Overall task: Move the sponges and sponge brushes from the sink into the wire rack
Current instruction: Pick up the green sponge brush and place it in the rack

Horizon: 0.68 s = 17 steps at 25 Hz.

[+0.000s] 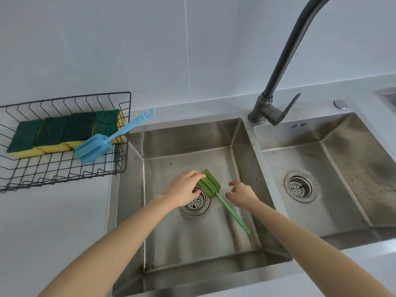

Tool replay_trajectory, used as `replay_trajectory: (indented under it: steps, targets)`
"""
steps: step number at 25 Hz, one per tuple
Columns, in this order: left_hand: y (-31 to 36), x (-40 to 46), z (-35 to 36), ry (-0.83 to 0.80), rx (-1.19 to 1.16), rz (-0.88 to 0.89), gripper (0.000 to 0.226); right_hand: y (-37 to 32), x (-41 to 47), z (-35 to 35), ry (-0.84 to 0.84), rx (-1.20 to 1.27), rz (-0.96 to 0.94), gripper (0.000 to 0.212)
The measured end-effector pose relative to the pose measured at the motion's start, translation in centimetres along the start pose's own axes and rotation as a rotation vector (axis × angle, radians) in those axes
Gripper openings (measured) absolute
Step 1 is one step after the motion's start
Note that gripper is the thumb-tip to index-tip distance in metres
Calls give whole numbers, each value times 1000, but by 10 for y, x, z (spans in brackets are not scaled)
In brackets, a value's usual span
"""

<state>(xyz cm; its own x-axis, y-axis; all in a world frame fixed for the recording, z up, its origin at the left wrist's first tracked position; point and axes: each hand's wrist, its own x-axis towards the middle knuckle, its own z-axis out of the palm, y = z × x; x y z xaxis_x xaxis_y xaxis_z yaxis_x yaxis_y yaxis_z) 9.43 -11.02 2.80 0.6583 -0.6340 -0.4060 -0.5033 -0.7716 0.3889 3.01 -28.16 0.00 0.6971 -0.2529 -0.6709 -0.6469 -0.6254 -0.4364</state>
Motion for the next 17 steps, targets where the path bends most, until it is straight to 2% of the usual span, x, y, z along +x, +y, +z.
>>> replay_trajectory:
  steps: [5,10,17]
  targets:
    - [-4,22,29,-85,68,-3,58,29,15,27,-34,-76,38,44]
    - [-1,36,46,-212,210,15,62,45,29,37,-44,-153,75,32]
    - [-5,48,58,-298,145,-44,64,49,40,55,-41,-193,80,26]
